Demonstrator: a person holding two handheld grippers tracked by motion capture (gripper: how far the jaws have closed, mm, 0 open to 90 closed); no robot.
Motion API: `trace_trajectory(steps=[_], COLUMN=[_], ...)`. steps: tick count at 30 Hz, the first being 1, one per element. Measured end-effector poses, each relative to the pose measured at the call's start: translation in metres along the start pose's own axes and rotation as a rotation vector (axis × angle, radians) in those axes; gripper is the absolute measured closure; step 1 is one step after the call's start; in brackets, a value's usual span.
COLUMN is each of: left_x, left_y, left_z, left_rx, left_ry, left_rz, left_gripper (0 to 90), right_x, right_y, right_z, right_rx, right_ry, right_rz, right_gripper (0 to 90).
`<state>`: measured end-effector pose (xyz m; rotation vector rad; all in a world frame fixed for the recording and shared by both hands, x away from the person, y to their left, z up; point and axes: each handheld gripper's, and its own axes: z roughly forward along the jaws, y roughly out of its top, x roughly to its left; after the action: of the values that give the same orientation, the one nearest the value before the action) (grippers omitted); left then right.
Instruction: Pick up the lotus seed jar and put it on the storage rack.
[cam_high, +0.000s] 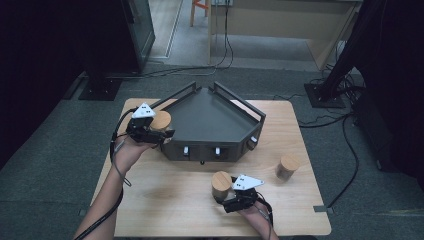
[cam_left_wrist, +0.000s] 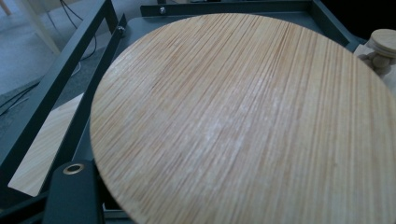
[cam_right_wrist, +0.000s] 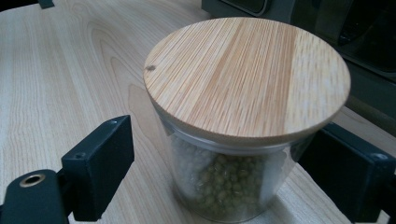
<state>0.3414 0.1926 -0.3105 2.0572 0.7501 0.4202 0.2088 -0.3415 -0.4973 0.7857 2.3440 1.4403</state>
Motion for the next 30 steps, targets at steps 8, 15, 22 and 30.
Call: trace_trajectory(steps=[8, 15, 22, 30], left_x=[0.004, 0.006, 0.013, 0.012], left_y=[0.010, 0.012, 0.011, 0.019], left_z=[0.007, 0.012, 0.013, 0.022], left_rx=[0.008, 0.011, -0.002, 0.012], left_ry=[0.012, 0.021, 0.026, 0.034], left_rz=[-0.005, -0.008, -0.025, -0.005], left_gripper=[25.4, 25.4, 25.4, 25.4], right_x=[0.000, 0.000, 0.000, 0.000], right_y=[0.000, 0.000, 0.000, 0.000], right_z=[-0.001, -0.001, -0.001, -0.001], right_rx=[0.000, -0.002, -0.002, -0.002], right_ry=[-0.001, 0.000, 0.000, 0.002], right_rz=[-0.001, 0.000, 0.001, 0.002], right_gripper=[11.7, 11.7, 11.7, 11.7])
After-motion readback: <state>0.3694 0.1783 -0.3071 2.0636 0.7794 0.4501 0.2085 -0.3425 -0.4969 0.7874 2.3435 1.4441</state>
